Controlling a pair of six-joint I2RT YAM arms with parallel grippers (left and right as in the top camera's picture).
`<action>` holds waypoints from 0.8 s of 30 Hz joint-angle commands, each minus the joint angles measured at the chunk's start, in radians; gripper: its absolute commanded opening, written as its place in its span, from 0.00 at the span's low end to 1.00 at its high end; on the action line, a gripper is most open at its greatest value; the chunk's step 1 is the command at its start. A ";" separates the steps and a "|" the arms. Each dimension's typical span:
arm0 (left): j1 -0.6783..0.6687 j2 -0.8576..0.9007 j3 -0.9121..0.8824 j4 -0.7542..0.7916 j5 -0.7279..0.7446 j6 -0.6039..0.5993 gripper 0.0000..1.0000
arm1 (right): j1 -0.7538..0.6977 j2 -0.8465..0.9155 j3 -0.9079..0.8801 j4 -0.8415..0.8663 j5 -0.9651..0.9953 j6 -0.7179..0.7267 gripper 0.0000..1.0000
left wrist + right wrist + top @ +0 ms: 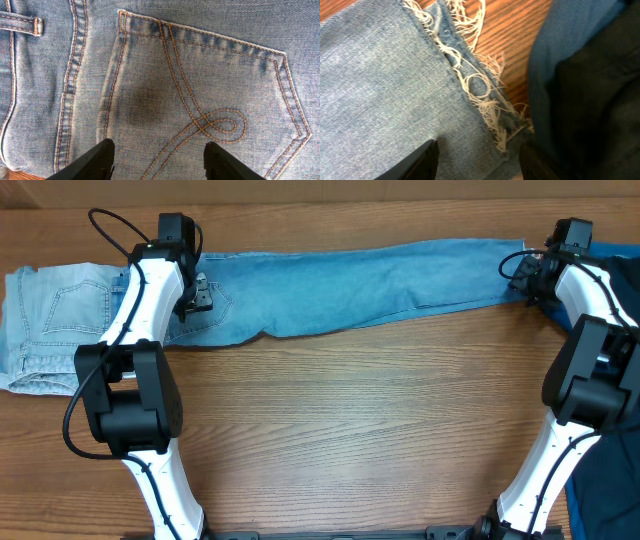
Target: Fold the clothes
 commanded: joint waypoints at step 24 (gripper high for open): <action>0.007 -0.004 0.024 0.002 -0.021 0.008 0.57 | 0.000 -0.008 -0.006 0.051 -0.076 -0.040 0.27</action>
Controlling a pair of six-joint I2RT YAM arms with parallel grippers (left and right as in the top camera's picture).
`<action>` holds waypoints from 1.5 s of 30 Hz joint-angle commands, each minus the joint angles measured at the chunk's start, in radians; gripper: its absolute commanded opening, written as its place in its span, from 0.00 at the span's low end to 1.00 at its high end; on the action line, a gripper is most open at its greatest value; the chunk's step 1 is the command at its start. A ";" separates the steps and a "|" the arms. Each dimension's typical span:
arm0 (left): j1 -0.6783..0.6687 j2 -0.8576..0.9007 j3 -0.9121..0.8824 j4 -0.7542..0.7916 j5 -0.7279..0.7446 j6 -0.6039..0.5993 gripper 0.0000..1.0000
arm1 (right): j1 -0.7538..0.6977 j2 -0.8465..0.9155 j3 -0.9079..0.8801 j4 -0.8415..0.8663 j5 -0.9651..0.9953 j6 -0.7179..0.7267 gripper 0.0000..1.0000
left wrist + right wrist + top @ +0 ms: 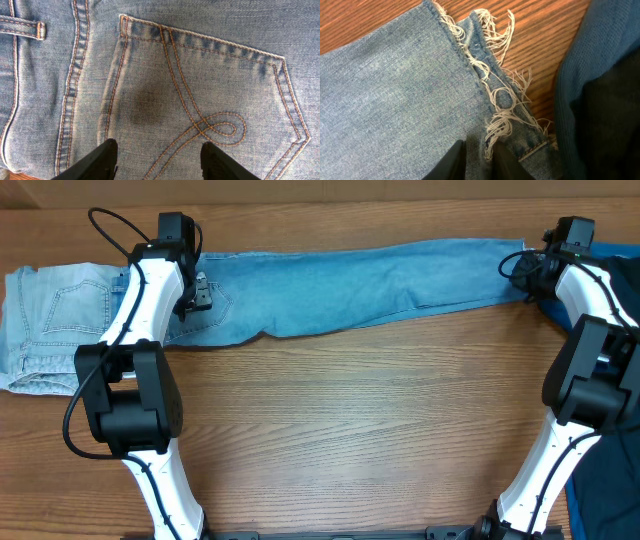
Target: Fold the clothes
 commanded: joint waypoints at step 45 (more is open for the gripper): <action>0.046 0.170 0.030 -0.013 -0.092 -0.072 0.42 | 0.001 -0.038 0.054 0.015 0.328 -0.144 0.04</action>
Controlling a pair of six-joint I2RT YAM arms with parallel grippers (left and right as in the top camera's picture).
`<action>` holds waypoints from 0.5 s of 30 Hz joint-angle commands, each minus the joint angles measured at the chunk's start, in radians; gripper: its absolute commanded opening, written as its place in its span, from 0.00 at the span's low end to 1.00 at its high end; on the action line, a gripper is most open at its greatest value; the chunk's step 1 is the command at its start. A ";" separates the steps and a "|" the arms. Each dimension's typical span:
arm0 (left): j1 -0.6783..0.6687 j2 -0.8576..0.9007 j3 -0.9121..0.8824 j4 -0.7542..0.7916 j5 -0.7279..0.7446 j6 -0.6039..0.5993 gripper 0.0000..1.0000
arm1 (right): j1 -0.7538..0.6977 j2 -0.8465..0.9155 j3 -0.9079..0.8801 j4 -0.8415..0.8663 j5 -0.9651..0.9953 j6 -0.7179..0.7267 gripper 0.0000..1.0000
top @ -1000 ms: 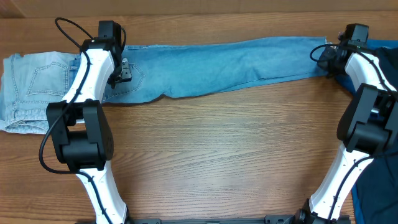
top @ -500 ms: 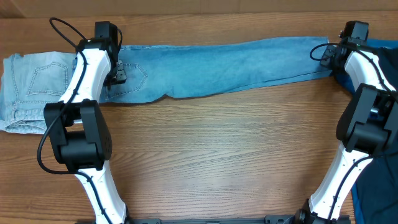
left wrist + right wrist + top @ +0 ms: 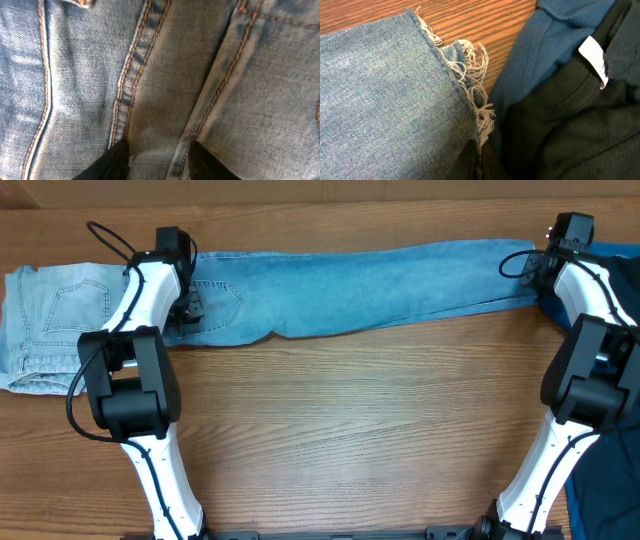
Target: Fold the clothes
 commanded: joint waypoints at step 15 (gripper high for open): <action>0.055 0.063 0.017 0.006 -0.048 -0.017 0.43 | -0.051 0.053 0.016 0.068 0.169 -0.129 0.04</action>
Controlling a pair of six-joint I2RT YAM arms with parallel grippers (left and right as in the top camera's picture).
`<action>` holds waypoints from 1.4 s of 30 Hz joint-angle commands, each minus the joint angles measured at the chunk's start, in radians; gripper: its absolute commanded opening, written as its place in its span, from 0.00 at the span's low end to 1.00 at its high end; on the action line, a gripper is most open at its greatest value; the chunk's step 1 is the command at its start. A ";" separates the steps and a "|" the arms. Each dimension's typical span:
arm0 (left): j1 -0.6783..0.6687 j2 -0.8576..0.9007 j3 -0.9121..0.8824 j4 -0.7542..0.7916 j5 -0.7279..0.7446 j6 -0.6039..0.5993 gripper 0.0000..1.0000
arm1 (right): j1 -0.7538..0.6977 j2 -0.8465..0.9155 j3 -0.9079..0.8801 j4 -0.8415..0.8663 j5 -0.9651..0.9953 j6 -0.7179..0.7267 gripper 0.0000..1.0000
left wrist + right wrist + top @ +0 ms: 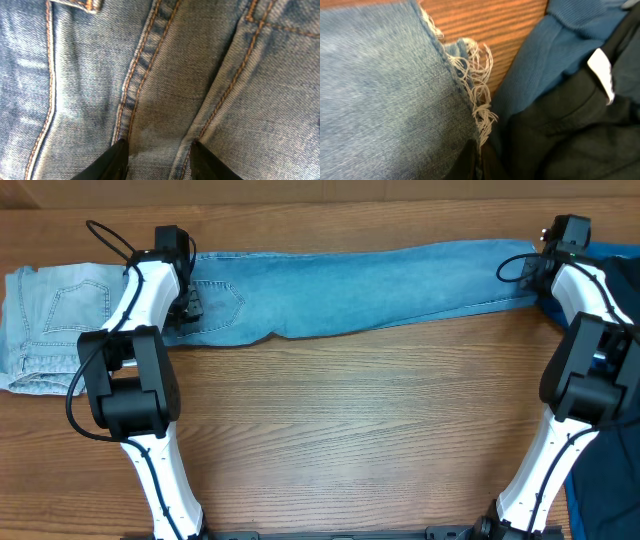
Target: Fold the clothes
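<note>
A pair of blue jeans [360, 280] lies stretched out along the far edge of the table. At the seat end, beside the back pocket [228, 295], my left gripper [187, 305] presses down. The left wrist view shows its fingers [117, 160] pinching a ridge of denim along the seat seam [137, 85], so the left gripper [157, 160] is shut on the jeans. My right gripper [535, 275] is at the leg end. In the right wrist view the right gripper [479, 160] is shut on the frayed hem [472, 85].
A folded pair of lighter jeans [50, 325] lies at the far left. A pile of blue cloth [535, 65] and a dark garment [570, 120] with a white tag [600, 70] lies against the hem at the far right [620, 275]. The wooden tabletop [350, 430] fills the front.
Barely anything. Both grippers keep their holds at the two ends of the jeans. The wrist views have shifted only slightly.
At first both grippers were open, the left over the back pocket and the right over the frayed hem. Then the right gripper had nearly shut on the hem. After that the left sat further left, pinching the seat seam, the right was shut, and the jeans lay straighter.
</note>
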 commanded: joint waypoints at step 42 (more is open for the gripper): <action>-0.005 0.136 0.184 0.029 0.118 0.023 0.58 | 0.162 0.157 0.275 -0.088 0.001 -0.073 0.66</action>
